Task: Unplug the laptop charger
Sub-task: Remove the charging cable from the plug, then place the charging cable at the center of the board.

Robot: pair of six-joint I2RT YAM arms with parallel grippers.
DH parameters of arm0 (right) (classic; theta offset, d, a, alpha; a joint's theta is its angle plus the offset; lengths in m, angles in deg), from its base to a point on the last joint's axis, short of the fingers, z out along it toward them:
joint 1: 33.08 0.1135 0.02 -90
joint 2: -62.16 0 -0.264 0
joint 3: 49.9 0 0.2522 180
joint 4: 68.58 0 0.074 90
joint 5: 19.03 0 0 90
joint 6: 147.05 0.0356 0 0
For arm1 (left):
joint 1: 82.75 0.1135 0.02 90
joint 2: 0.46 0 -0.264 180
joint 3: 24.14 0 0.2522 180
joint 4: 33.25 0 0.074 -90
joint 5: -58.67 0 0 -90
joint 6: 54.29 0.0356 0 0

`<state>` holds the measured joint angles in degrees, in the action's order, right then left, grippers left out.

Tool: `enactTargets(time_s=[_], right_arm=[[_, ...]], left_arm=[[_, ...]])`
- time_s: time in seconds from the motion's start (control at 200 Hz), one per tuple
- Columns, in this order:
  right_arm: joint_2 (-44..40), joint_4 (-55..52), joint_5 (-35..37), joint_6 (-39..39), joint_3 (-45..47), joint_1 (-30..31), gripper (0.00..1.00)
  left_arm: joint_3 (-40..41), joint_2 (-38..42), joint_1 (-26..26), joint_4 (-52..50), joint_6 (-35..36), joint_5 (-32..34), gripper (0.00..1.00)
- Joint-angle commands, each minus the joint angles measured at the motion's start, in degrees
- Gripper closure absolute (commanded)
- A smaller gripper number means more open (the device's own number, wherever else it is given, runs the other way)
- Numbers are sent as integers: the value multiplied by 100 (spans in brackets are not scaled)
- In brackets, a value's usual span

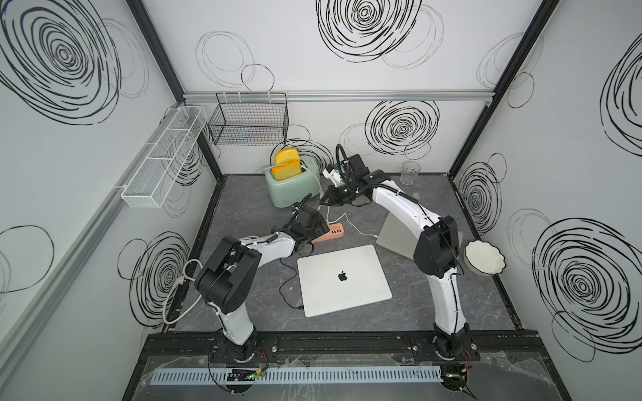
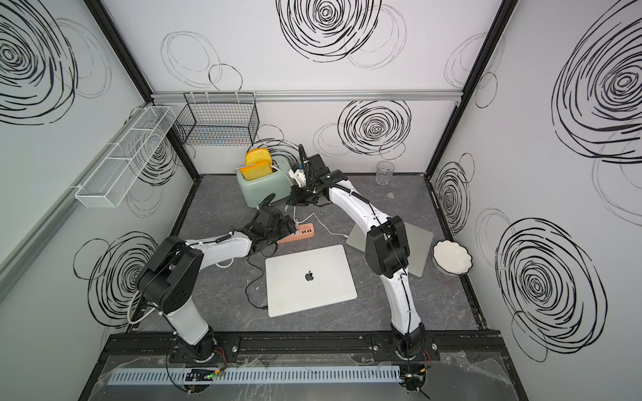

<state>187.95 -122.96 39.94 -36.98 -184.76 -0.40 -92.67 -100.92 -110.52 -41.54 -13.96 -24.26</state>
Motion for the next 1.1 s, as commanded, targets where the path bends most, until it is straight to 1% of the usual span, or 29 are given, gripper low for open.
enactTargets(time_s=[0.0, 0.095, 0.145, 0.19, 0.325, 0.4, 0.54, 0.65, 0.785, 0.835, 0.86, 0.94, 0.995, 1.096], right_arm=[[180, -467, 184, -112, -35, -467, 100], [50, -113, 368, -196, 523, -782, 100], [41, 62, 336, -169, 762, -926, 100], [79, 182, 300, -169, 927, -1023, 100], [314, 251, 318, -255, 1073, -1069, 100], [342, 396, 302, -209, 1264, -1067, 100], [314, 708, 165, -213, 1641, -1064, 92], [344, 704, 118, -307, 1743, -1071, 80], [127, 818, 163, -285, 2030, -1167, 65], [-13, 887, 158, -241, 2128, -1220, 57], [-85, 913, 158, -228, 2169, -1244, 51], [-314, 863, 205, -235, 2198, -1323, 40], [-518, 783, 262, -270, 2212, -1378, 35], [-973, 723, 345, -328, 2348, -1465, 28]], left_arm=[[191, -170, -36, -626, 238, -72, 3], [166, -68, -47, -579, 294, -222, 0], [176, -6, -44, -549, 291, -324, 2], [168, 41, -53, -509, 306, -414, 2], [46, 84, -75, -326, 316, -836, 3], [-150, 88, -121, -399, 434, -883, 3], [-366, 238, -153, -552, 547, -891, 3], [-411, 481, -150, -666, 520, -933, 3], [-509, 764, -150, -1119, 586, -928, 3], [-488, 881, -150, -1244, 631, -918, 3], [-470, 947, -141, -1290, 655, -917, 3], [-361, 1139, -116, -1428, 732, -1022, 3], [-255, 1291, -112, -1531, 819, -1146, 3], [95, 1685, -160, -1671, 1001, -1320, 3]])
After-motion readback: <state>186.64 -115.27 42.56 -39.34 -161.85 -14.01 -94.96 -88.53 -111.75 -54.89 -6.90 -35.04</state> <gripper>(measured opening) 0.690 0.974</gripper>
